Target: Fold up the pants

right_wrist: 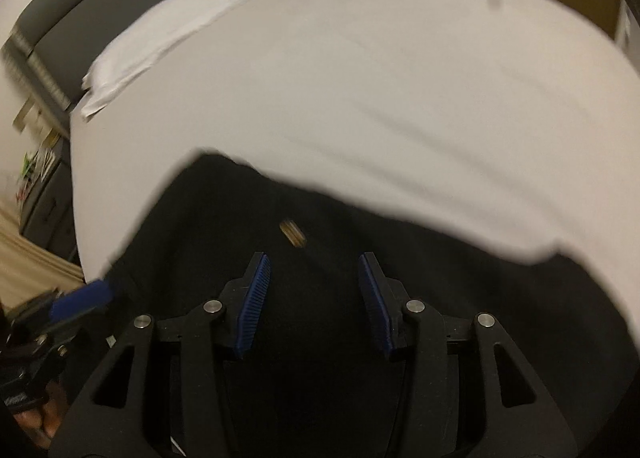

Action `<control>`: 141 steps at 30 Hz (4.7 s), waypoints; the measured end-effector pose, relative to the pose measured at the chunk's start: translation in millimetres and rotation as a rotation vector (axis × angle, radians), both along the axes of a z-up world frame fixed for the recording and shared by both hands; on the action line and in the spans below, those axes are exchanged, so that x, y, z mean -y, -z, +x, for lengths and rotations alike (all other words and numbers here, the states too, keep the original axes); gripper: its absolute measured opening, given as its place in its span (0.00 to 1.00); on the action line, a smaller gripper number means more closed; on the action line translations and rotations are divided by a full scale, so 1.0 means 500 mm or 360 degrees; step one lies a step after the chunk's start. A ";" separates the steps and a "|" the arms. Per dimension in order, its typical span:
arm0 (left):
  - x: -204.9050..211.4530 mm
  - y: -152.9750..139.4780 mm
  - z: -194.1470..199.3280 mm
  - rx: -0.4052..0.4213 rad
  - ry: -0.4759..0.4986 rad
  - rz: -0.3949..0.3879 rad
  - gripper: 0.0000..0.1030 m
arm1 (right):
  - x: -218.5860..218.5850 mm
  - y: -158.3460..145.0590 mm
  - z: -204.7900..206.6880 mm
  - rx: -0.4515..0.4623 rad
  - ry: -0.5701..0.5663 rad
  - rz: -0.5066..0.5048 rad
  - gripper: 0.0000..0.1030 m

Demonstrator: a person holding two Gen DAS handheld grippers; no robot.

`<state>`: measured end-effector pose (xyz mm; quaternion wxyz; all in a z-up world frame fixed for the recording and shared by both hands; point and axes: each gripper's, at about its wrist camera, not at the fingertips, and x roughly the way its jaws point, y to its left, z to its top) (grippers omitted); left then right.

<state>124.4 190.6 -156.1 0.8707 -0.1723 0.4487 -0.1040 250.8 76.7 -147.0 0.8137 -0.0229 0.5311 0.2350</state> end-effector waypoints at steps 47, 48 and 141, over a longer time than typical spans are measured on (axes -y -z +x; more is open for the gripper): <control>0.153 -0.090 0.015 -0.0054 0.0018 0.0347 0.12 | 0.877 0.060 -0.246 0.0144 0.1568 0.1098 0.17; 0.195 -0.098 0.016 -0.0032 0.0077 0.0337 0.14 | 0.838 0.062 -0.248 0.0111 0.1438 0.1159 0.17; 0.643 0.039 0.152 -0.0544 0.0700 -0.0612 0.95 | 0.476 0.023 -0.405 0.0693 0.0727 -0.0680 0.06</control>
